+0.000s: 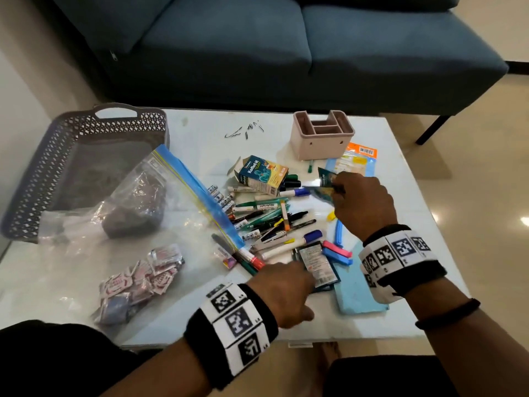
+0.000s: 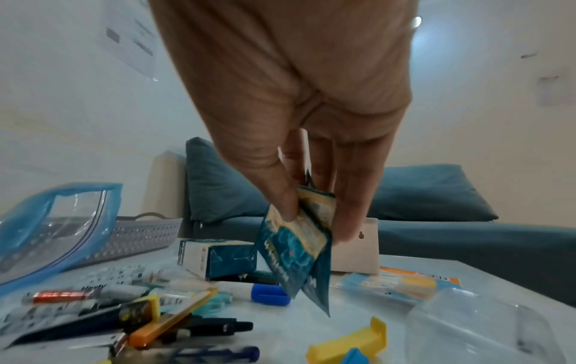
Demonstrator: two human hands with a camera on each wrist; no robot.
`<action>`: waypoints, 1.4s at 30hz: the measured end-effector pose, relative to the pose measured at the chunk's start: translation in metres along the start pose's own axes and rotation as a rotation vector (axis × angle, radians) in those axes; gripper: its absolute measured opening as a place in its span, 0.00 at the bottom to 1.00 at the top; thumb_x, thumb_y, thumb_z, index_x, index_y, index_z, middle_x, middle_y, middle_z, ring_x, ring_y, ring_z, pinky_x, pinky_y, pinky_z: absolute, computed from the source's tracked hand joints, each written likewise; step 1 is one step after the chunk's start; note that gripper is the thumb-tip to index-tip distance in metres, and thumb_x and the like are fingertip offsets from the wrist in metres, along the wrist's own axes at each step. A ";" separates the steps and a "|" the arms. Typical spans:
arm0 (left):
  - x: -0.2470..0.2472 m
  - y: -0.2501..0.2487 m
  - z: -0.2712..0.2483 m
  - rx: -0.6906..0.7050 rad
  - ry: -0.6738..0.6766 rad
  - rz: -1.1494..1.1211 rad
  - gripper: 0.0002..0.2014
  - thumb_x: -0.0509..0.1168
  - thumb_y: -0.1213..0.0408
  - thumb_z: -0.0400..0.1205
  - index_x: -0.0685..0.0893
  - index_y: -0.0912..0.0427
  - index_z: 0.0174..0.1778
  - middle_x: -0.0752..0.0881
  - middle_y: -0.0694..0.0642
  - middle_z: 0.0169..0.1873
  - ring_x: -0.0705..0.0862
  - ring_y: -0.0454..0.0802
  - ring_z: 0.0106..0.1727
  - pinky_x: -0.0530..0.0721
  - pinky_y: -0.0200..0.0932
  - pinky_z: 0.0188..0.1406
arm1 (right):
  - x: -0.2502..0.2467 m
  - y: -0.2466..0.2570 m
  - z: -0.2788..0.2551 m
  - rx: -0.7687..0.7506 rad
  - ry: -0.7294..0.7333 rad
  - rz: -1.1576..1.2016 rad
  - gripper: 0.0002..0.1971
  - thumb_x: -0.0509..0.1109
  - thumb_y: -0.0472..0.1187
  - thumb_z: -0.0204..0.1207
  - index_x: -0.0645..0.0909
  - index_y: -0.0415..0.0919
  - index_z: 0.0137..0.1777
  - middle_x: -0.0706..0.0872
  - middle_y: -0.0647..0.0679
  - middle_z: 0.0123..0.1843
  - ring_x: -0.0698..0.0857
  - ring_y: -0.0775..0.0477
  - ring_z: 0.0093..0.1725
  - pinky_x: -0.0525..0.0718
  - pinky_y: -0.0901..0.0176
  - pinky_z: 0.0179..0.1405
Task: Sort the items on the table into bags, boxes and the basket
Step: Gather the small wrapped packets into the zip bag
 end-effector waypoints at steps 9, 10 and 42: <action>0.015 -0.011 0.011 0.059 0.003 0.124 0.28 0.68 0.50 0.86 0.72 0.50 0.82 0.65 0.59 0.83 0.81 0.66 0.69 0.81 0.59 0.61 | 0.021 0.013 -0.005 -0.106 0.308 0.167 0.17 0.82 0.58 0.70 0.89 0.44 0.38 0.86 0.50 0.43 0.84 0.49 0.44 0.85 0.52 0.46; 0.011 -0.006 0.008 0.058 0.032 0.104 0.28 0.68 0.49 0.86 0.72 0.49 0.82 0.67 0.59 0.83 0.80 0.65 0.70 0.81 0.59 0.63 | 0.017 0.019 -0.003 -0.133 0.255 0.214 0.16 0.81 0.56 0.72 0.90 0.43 0.38 0.87 0.50 0.41 0.85 0.50 0.42 0.84 0.53 0.44; -0.149 0.200 -0.224 -0.110 -1.126 -1.122 0.22 0.73 0.39 0.79 0.86 0.56 0.50 0.88 0.51 0.35 0.83 0.43 0.34 0.76 0.45 0.40 | -0.159 0.187 -0.075 -0.424 0.108 0.718 0.05 0.81 0.34 0.74 0.90 0.44 0.41 0.92 0.46 0.42 0.86 0.52 0.40 0.81 0.59 0.37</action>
Point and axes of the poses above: each hand's wrist, its own z-axis towards the middle knuckle, its own x-axis out of the palm, y = z × x, the point moved 5 cm from there along z, towards the middle knuckle
